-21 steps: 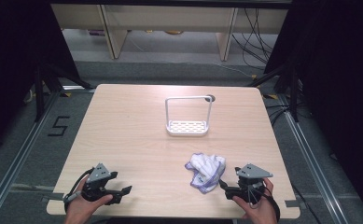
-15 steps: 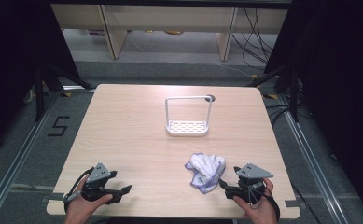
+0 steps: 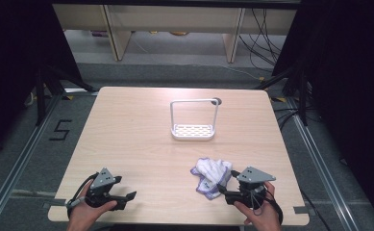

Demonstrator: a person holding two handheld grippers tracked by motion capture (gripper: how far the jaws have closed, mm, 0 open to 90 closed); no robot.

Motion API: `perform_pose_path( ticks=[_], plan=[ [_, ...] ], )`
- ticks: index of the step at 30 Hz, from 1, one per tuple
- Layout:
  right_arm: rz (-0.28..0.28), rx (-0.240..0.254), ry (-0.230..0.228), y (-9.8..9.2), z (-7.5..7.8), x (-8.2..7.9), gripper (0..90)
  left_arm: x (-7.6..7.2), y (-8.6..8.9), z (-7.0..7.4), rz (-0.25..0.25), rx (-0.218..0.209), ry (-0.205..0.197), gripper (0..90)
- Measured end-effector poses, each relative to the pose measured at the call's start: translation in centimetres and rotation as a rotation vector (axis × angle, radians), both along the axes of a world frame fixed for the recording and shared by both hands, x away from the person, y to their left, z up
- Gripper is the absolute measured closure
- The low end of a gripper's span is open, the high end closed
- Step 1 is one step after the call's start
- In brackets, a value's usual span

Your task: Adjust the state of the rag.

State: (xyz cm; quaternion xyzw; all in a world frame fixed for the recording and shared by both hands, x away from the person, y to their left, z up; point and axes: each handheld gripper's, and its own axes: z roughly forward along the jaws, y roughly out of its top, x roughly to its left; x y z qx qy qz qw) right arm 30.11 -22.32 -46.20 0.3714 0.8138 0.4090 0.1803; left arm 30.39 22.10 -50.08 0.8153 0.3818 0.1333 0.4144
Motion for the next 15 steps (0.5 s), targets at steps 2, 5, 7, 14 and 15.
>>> perform_pose_path(
  ticks=[2,5,7,14,15],
  plan=[
    [0.016,-0.008,-0.013,0.3,0.2,0.2,31.9,0.0,-0.1,-0.1,0.009,-0.016,-0.001,18.5],
    [0.035,-0.008,-0.01,0.9,0.2,0.2,33.2,-0.1,-0.3,0.0,0.014,-0.028,0.0,18.5],
    [0.061,-0.023,-0.014,1.4,0.2,0.4,34.7,-0.1,-0.1,0.1,-0.01,0.006,0.006,18.5],
    [0.115,-0.067,-0.042,3.4,0.8,1.4,48.9,-0.1,-0.4,-0.1,0.012,-0.014,0.006,18.5],
    [0.118,-0.071,-0.038,3.7,0.8,1.5,50.5,-0.1,-0.4,-0.1,0.013,-0.013,0.007,18.5]
  ],
)
